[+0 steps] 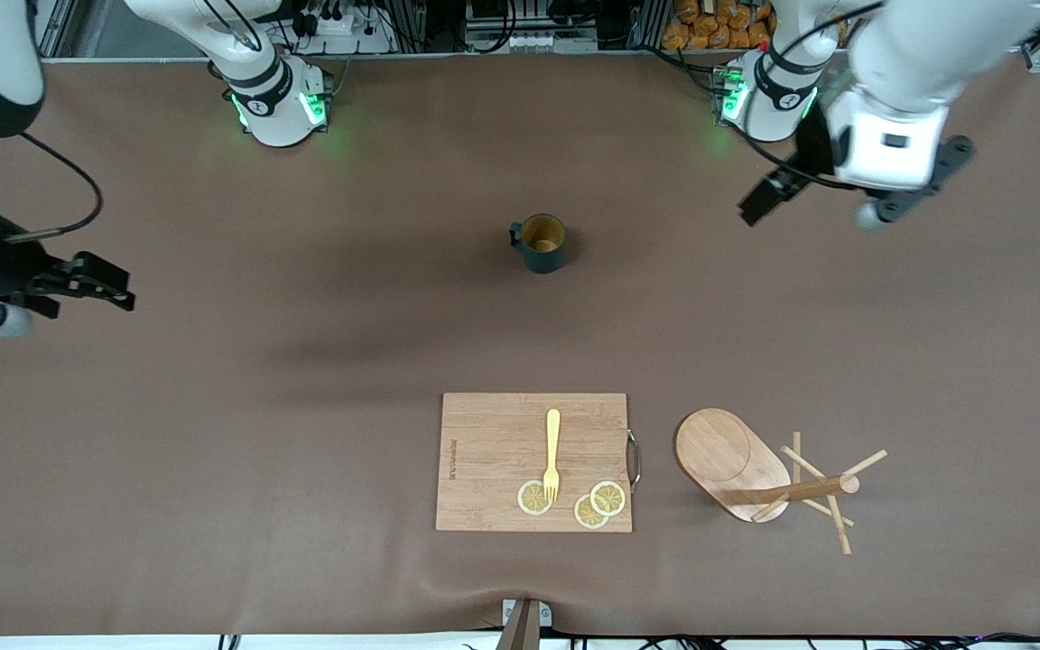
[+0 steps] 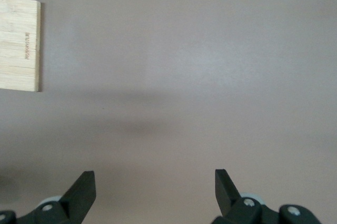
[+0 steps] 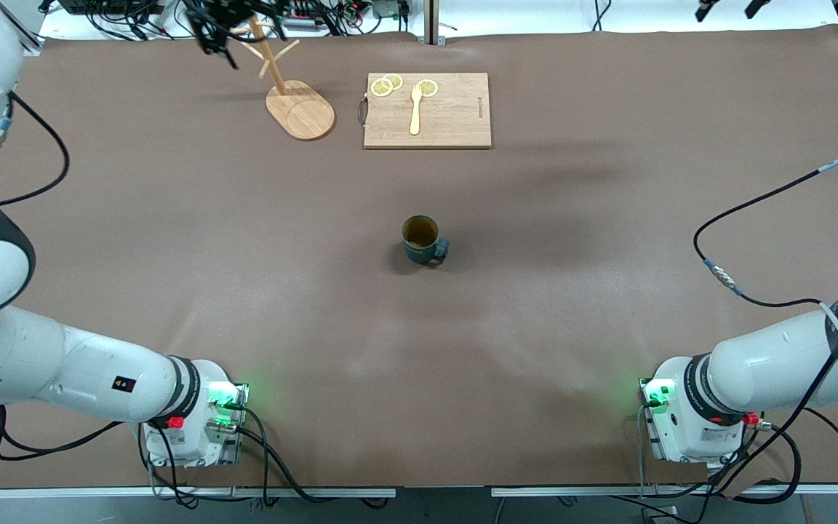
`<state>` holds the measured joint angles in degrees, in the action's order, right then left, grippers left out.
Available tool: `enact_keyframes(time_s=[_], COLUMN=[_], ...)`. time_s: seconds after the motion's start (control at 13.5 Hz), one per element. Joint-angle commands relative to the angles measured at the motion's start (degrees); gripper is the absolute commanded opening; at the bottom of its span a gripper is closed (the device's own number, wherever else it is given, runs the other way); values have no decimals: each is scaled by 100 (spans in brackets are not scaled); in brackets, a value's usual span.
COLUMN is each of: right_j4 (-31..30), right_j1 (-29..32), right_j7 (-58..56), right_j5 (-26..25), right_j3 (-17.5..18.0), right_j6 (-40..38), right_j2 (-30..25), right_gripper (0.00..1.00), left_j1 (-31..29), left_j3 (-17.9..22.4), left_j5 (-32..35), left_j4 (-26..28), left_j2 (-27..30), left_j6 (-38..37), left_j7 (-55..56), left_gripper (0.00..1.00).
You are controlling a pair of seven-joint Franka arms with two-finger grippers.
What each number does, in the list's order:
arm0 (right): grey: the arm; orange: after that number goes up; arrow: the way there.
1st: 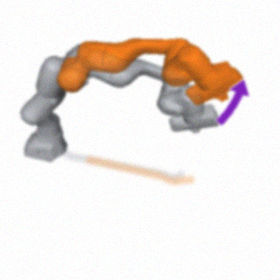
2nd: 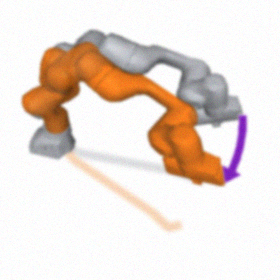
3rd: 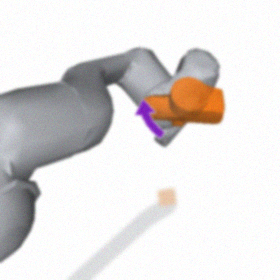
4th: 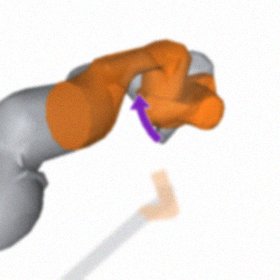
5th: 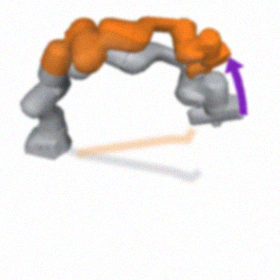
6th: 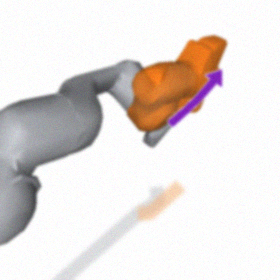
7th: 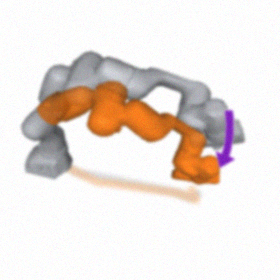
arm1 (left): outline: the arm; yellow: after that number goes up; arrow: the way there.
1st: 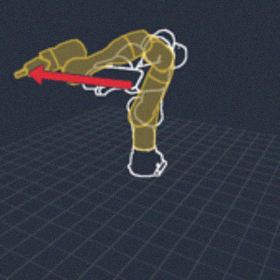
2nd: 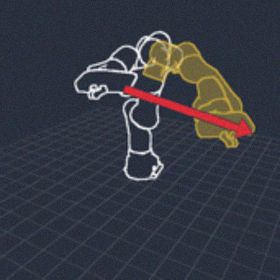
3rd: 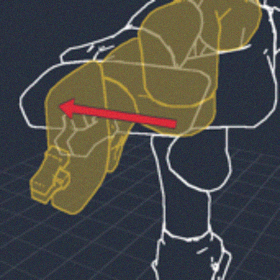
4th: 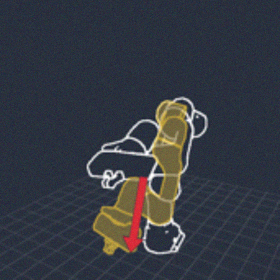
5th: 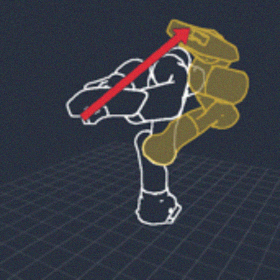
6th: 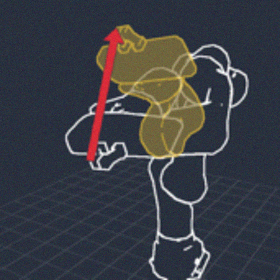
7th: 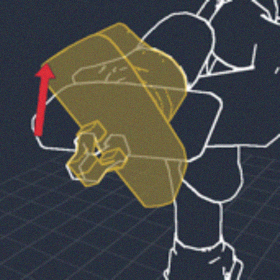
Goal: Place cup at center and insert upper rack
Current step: 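Withdraw the right gripper while the left gripper moves toward the mug, then lower the left gripper beside the mug handle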
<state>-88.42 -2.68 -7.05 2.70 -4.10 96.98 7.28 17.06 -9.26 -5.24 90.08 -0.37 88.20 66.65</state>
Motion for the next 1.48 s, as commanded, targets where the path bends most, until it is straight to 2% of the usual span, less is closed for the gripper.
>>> enact_keyframes(time_s=[0.0,0.52,0.67,1.11,1.41], right_j4=[-245,-387,-387,-255,-168], right_j1=[145,224,172,119,119], right_j7=[-130,98,597,617,625], right_j5=[-42,11,11,-68,-86], right_j3=[59,-213,-205,-170,-178], right_j6=[67,-355,-346,-355,-346], right_j2=[-16,-69,-104,-43,-43], right_gripper=[100,100,100,100,100], left_j1=[682,2739,3074,4111,4753], left_j3=[-14,56,83,83,276], left_j5=[216,1464,1683,2693,3142], left_j4=[-437,-903,-1176,-1748,-1994], left_j2=[-401,-1517,-1912,-3073,-3811], left_j6=[-4,-4,-4,-30,-22], left_j7=[1066,3080,3476,4750,5726], left_gripper=[100,100,100,100,100])
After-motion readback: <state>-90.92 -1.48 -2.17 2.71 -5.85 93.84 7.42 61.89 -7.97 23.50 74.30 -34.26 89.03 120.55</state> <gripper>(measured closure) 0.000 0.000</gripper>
